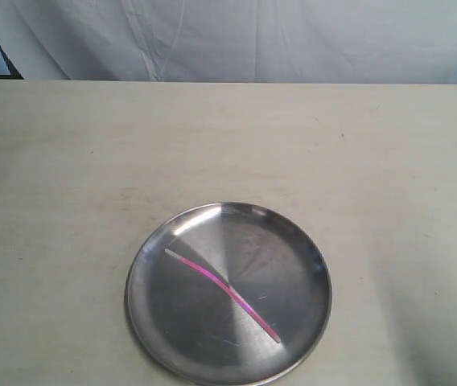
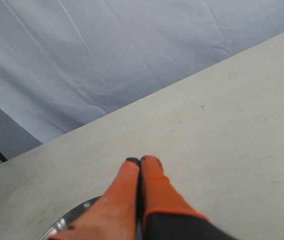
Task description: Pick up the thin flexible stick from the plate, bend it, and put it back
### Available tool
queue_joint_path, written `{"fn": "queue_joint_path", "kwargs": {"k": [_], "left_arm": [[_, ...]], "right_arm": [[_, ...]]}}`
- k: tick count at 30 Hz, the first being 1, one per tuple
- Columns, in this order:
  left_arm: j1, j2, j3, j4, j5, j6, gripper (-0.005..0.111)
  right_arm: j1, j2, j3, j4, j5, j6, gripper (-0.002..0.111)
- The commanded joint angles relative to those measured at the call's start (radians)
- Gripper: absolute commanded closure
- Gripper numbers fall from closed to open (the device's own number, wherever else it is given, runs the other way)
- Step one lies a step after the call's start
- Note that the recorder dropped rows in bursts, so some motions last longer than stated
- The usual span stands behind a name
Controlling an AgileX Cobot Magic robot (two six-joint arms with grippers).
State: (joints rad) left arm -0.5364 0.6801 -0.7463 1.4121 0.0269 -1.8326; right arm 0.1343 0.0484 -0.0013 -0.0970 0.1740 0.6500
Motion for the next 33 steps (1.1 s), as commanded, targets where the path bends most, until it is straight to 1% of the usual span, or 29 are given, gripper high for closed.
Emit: {"fn": "queue_joint_path", "kwargs": {"k": [1, 4, 7, 11, 13, 14, 17, 19, 24, 26, 28, 29, 30, 31, 33], "left_arm": [[0.129, -0.089, 0.136, -0.328, -0.020, -0.070, 0.082], [0.230, -0.159, 0.249, -0.496, -0.049, -0.077, 0.082], [0.301, -0.251, 0.359, -0.663, -0.049, -0.079, 0.082], [0.403, -0.389, 0.471, -0.805, -0.049, -0.079, 0.082], [0.461, -0.449, 0.510, -0.818, -0.083, -0.079, 0.082], [0.495, -0.477, 0.527, -0.803, -0.117, -0.074, 0.082], [0.562, -0.528, 0.546, -0.733, -0.178, -0.074, 0.082], [0.577, -0.537, 0.546, -0.719, -0.187, -0.074, 0.082], [0.577, -0.536, 0.548, -0.732, -0.189, -0.077, 0.082], [0.577, -0.536, 0.563, -0.732, -0.206, -0.077, 0.082], [0.575, -0.536, 0.587, -0.732, -0.209, -0.041, 0.082], [0.575, -0.536, 0.602, -0.745, -0.207, 0.019, 0.082], [0.575, -0.536, 0.619, -0.784, -0.209, 0.116, 0.082], [0.575, -0.536, 0.632, -0.846, -0.214, 0.209, 0.082], [0.575, -0.536, 0.663, -1.014, -0.249, 0.464, 0.082]], "right_arm": [[-0.005, -0.006, 0.001, -0.004, -0.005, 0.000, 0.108], [-0.005, -0.006, 0.001, -0.004, -0.005, 0.000, 0.108], [-0.005, -0.006, 0.001, -0.004, -0.005, 0.000, 0.108], [-0.005, -0.006, 0.001, -0.004, -0.002, 0.000, 0.108], [-0.005, -0.006, 0.001, -0.004, -0.002, 0.000, 0.108], [-0.005, -0.006, 0.001, -0.004, -0.002, 0.000, 0.108], [-0.005, -0.006, 0.001, 0.005, -0.002, 0.000, 0.108], [-0.005, -0.006, 0.001, 0.005, -0.002, 0.000, 0.108], [-0.005, -0.006, 0.001, 0.005, -0.002, 0.000, 0.108], [-0.005, -0.006, 0.001, 0.005, -0.002, 0.000, 0.108], [-0.005, -0.006, 0.001, 0.005, -0.002, 0.000, 0.108], [-0.005, -0.006, 0.001, 0.005, -0.002, 0.000, 0.108], [-0.005, -0.006, 0.001, 0.005, -0.002, 0.000, 0.108], [-0.005, -0.006, 0.001, 0.005, -0.002, 0.000, 0.108], [-0.005, -0.006, 0.001, 0.005, -0.002, 0.000, 0.108]]}}
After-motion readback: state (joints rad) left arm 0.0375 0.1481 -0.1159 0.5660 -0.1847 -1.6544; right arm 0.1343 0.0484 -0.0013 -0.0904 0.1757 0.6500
